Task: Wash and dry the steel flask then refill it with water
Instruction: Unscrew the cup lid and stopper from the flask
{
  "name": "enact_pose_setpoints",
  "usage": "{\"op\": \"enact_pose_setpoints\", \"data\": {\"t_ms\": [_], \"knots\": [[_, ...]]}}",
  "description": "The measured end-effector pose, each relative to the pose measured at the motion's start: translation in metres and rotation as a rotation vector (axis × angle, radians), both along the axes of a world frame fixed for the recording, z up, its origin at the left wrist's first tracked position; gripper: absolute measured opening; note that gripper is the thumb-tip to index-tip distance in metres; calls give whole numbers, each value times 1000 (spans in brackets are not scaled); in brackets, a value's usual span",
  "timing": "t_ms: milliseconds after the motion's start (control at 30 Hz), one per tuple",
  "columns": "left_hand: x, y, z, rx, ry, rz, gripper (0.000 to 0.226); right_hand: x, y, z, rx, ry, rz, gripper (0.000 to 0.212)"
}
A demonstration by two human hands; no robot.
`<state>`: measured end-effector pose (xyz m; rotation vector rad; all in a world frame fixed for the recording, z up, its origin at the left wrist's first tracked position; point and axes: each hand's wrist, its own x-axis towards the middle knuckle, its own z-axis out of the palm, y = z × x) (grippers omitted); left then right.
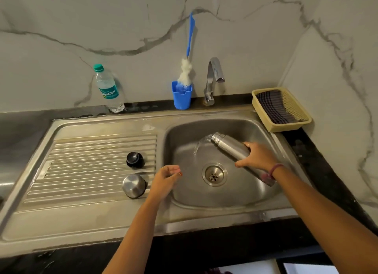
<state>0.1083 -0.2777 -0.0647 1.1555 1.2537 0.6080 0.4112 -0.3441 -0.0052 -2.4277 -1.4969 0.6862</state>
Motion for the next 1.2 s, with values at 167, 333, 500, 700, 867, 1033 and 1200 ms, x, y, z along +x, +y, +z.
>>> {"op": "enact_pose_setpoints", "data": {"t_ms": [167, 333, 500, 700, 867, 1033, 1200], "knots": [[-7, 4, 0, -33, 12, -17, 15, -1, -4, 8, -49, -116, -14, 92], [-8, 8, 3, -51, 22, -45, 16, 3, -3, 20, -107, -348, 57, 88], [-5, 9, 5, -54, 18, -62, 16, 9, 3, 36, -134, -666, 160, 83], [-5, 8, 7, -53, 17, -82, 16, 12, 8, 51, -114, -845, 198, 66], [-4, 9, 10, -46, 15, -81, 13, 6, 16, 61, -85, -956, 230, 58], [-3, 9, 12, -39, 13, -79, 16, -5, 21, 66, -74, -1044, 287, 39], [-5, 8, 12, -45, 16, -80, 17, -12, 23, 67, -77, -1141, 381, 32]]}}
